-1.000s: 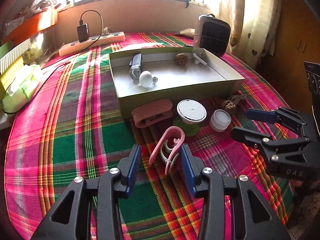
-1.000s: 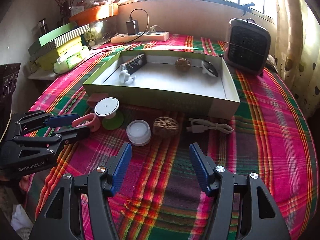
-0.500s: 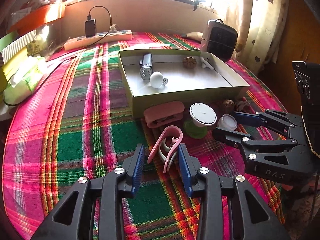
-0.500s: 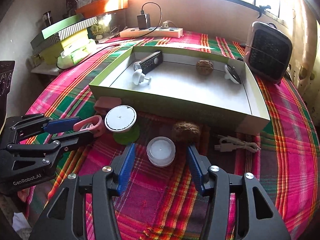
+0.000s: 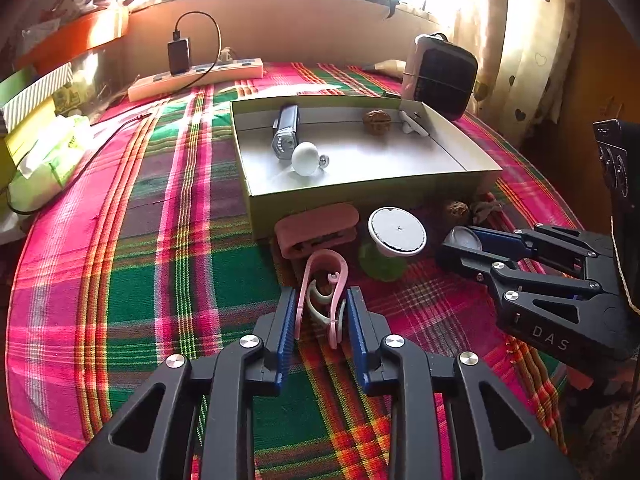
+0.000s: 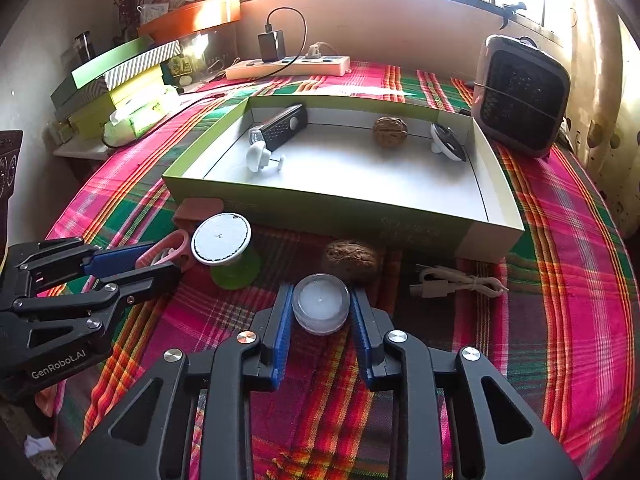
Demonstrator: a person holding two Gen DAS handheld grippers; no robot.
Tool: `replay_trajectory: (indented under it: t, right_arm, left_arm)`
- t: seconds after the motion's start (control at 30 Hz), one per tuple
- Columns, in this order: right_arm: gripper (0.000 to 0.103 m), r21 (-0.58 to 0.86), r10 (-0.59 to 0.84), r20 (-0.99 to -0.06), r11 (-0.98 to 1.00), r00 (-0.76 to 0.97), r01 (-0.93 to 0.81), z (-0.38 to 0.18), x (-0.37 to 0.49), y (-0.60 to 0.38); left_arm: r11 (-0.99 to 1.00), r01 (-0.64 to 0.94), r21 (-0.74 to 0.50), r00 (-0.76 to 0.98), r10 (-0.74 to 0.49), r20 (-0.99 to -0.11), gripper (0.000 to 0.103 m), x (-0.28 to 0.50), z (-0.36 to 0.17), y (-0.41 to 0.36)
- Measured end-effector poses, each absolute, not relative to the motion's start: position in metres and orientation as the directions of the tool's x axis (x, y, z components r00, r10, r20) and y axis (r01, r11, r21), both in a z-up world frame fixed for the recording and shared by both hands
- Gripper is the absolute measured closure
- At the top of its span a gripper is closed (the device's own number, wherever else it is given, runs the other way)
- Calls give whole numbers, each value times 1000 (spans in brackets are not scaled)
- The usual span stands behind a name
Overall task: Organize objects
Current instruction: 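Lift pink clip in left tool while right tool lifts and holds white cup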
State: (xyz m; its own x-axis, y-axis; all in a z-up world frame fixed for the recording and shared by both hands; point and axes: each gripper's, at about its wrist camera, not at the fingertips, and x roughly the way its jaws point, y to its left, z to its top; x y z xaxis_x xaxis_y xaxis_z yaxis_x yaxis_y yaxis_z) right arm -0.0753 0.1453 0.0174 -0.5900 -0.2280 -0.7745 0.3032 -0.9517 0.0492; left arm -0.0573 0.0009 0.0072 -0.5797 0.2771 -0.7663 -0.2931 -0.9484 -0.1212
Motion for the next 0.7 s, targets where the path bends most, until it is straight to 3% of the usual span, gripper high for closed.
replay_trajectory:
  t: [0.33, 0.47, 0.7]
  right_arm:
    - [75, -8, -169, -774, -961, -611, 277, 19, -51, 161]
    - [74, -10, -157, -774, -965, -613, 260, 18, -47, 168]
    - [74, -14, -152, -775, -966, -613, 258, 18, -47, 168]
  left_arm:
    - [-963, -249, -106, -609, 241, -756, 81, -41, 7, 20]
    - [-959, -252, -134, -605, 264, -752, 70, -42, 7, 21]
    - [-958, -255, -133, -602, 265, -753, 71, -45, 7, 22]
